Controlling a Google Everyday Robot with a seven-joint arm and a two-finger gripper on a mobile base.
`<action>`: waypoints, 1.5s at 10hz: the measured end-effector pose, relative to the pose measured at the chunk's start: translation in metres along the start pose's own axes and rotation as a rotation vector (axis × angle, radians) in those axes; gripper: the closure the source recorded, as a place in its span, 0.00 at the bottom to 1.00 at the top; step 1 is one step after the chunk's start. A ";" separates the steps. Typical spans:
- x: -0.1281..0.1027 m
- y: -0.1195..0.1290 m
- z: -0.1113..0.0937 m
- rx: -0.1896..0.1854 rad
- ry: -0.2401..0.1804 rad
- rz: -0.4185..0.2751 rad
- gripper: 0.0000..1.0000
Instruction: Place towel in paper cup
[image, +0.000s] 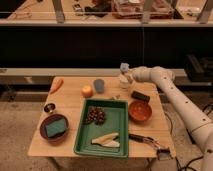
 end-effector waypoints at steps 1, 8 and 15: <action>0.003 0.003 0.004 0.001 -0.008 -0.015 1.00; 0.010 0.019 0.005 -0.007 -0.024 -0.060 0.97; -0.001 0.018 0.014 0.007 -0.057 -0.069 0.28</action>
